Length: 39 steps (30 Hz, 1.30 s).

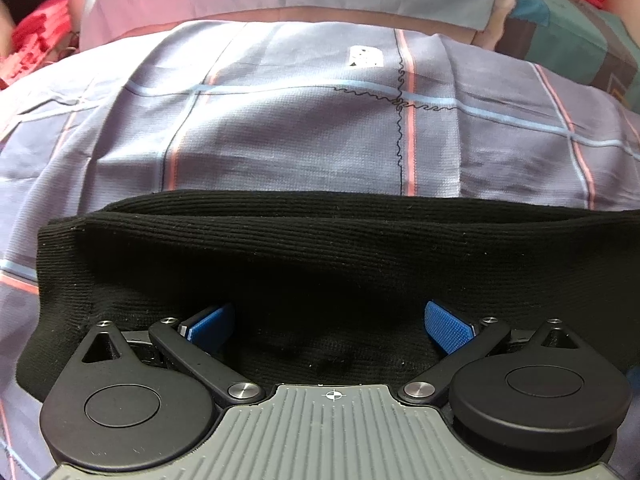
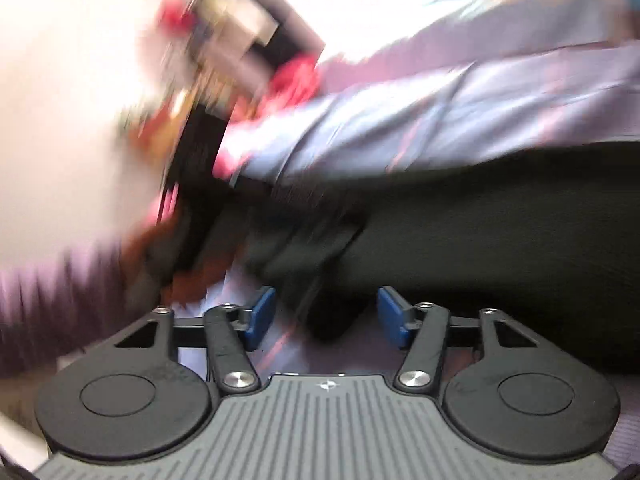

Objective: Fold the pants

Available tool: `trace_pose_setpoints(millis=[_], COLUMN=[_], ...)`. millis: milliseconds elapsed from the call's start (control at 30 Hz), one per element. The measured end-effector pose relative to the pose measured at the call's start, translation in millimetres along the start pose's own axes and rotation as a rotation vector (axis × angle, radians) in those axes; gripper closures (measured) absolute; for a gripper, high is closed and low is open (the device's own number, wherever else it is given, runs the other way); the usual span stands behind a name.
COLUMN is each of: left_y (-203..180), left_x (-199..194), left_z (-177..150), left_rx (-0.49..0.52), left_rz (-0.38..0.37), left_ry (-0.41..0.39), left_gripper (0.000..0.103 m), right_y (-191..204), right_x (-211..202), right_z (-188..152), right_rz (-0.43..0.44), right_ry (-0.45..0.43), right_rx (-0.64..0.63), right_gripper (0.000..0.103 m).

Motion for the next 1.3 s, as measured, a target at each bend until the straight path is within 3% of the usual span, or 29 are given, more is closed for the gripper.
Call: trace_pose_setpoints(millis=[100, 167, 333, 433, 500, 567, 600, 667, 733, 833, 900, 933, 967, 1033, 1100, 1133, 1167, 1200, 1233, 1300], left_y=[-1, -2, -3, -4, -5, -6, -7, -7, -8, -8, -8, -8, -9, -8, -8, -8, -7, -7, -7, -7], left_x=[-1, -1, 2, 3, 3, 3, 3, 3, 2, 1, 2, 2, 2, 2, 3, 3, 3, 3, 3, 4], left_z=[-1, -1, 1, 1, 2, 2, 2, 2, -1, -2, -1, -1, -1, 0, 0, 0, 0, 0, 0, 0], left_rx=[-0.002, -0.002, -0.003, -0.006, -0.009, -0.011, -0.012, -0.013, -0.013, -0.016, -0.017, -0.017, -0.016, -0.017, -0.016, -0.016, -0.016, -0.016, -0.015, -0.014], left_rz=[0.018, 0.025, 0.044, 0.054, 0.06, 0.065, 0.066, 0.069, 0.074, 0.081, 0.084, 0.085, 0.084, 0.082, 0.082, 0.081, 0.08, 0.078, 0.077, 0.079], left_ry=[-0.001, 0.001, 0.008, 0.011, 0.013, 0.013, 0.012, 0.007, 0.001, -0.001, 0.004, 0.005, 0.007, 0.007, 0.005, 0.004, 0.002, 0.001, 0.001, 0.007], left_gripper=[0.0, 0.0, 0.0, 0.0, 0.0, 0.0, 0.0, 0.0, 0.0, 0.0, 0.0, 0.0, 0.0, 0.0, 0.0, 0.0, 0.0, 0.0, 0.0, 0.0], right_y=[-48, -80, -132, -169, -190, -202, -199, -181, -159, -156, -168, -183, -199, -216, -214, -208, -198, -185, -171, -150], right_x=[-18, -34, -90, -135, -154, -177, -189, -193, -175, -144, -143, -157, -171, -200, -227, -233, -238, -241, -239, -237], right_z=[11, 18, 46, 65, 75, 82, 85, 85, 77, 56, 53, 60, 66, 77, 86, 87, 86, 82, 75, 63], right_rz=[-0.073, -0.078, -0.188, -0.239, -0.345, -0.525, -0.589, -0.578, -0.485, -0.343, -0.38, -0.41, -0.461, -0.589, -0.728, -0.751, -0.774, -0.789, -0.782, -0.747], right_ry=[-0.137, -0.188, -0.377, -0.501, -0.578, -0.659, -0.692, -0.697, -0.627, -0.442, -0.44, -0.472, -0.534, -0.654, -0.715, -0.728, -0.736, -0.734, -0.731, -0.71], right_rx=[0.202, 0.319, 0.387, 0.462, 0.47, 0.451, 0.436, 0.364, 0.31, 0.352, 0.306, 0.336, 0.394, 0.408, 0.373, 0.374, 0.37, 0.355, 0.342, 0.363], right_gripper=[0.034, 0.064, 0.056, 0.058, 0.069, 0.074, 0.071, 0.039, 0.036, 0.037, 0.065, 0.085, 0.096, 0.101, 0.097, 0.08, 0.047, 0.037, 0.032, 0.032])
Point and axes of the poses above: each gripper's, at about its wrist camera, not at the fingertips, and x roughly the way its jaws point, y to its left, z to its top, the point moved 4 cm from there along x, roughly the way its jaws point, and after that the axes turned 12 degrees about -y, right-handed, at the moved point
